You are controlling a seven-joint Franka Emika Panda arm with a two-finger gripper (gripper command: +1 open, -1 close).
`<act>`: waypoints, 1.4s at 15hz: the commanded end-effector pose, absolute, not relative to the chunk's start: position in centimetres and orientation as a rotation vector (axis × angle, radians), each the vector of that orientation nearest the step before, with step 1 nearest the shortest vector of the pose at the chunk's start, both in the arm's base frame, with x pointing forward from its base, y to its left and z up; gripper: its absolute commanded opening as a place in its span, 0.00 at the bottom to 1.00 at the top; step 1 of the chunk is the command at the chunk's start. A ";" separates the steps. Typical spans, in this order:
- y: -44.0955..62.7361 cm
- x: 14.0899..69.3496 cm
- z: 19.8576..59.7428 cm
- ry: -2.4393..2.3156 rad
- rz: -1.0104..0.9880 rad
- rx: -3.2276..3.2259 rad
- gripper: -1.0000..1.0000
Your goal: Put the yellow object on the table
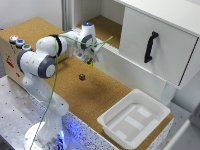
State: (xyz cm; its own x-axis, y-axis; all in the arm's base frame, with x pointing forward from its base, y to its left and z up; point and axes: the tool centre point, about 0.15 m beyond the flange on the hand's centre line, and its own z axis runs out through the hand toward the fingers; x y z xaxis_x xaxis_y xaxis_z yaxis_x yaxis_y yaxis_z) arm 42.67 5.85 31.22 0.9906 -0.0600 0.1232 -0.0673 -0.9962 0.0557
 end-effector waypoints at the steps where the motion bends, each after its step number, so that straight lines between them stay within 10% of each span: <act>1: 5.5 41.8 24.6 -0.043 0.202 3.138 0.00; 9: 5.9 41.8 20.5 0.016 0.121 3.085 0.00; 10: 5.7 42.1 21.3 -0.003 0.166 3.077 1.00; 21: 5.2 42.3 24.4 -0.041 0.282 3.058 1.00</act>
State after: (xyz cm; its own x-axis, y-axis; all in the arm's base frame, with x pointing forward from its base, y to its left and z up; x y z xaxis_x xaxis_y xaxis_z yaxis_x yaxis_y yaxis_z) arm 42.63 5.54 24.26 0.9870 -0.0175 0.1598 -0.0226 -0.9993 0.0303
